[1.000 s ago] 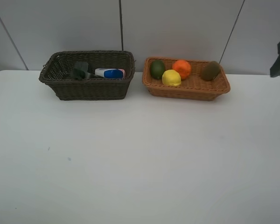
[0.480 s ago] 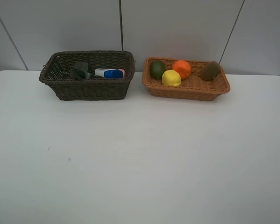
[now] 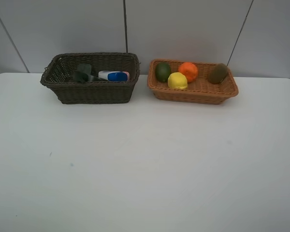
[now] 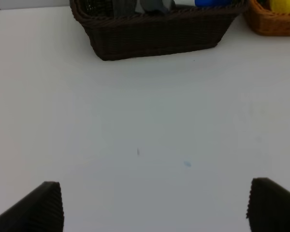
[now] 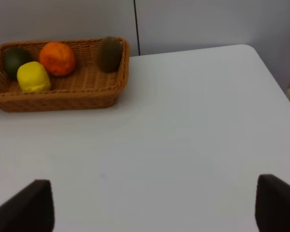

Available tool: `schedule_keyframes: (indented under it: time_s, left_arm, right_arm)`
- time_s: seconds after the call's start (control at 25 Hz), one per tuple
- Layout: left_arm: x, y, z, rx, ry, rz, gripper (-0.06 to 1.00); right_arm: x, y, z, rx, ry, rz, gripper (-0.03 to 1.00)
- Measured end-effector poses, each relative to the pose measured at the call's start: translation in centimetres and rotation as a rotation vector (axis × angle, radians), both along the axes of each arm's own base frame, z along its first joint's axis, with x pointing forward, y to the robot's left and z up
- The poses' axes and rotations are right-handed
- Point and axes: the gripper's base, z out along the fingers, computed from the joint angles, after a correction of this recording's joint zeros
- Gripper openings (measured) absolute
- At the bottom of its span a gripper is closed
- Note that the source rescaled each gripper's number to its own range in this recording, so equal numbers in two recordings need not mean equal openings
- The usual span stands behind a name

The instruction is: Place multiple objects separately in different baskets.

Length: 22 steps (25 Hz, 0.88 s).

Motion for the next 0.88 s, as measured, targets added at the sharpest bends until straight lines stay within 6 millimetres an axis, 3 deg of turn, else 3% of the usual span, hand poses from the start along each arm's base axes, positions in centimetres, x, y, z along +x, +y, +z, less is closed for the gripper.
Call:
schedule_keyframes:
  time_s: [0.24,0.44,0.88]
  left_arm:
    - [0.0,0.0,0.0,0.000,0.000,0.000,1.00]
    - [0.0,0.0,0.0,0.000,0.000,0.000,1.00]
    - [0.0,0.0,0.0,0.000,0.000,0.000,1.00]
  right_arm:
    - [0.2,0.6,-0.5,0.028,0.023,0.063,0.98]
    - [1.6,0.7,-2.2,-0.005,0.048,0.082,0.98]
    - [1.7,0.7,-2.2,-0.009,0.035,0.085,0.98]
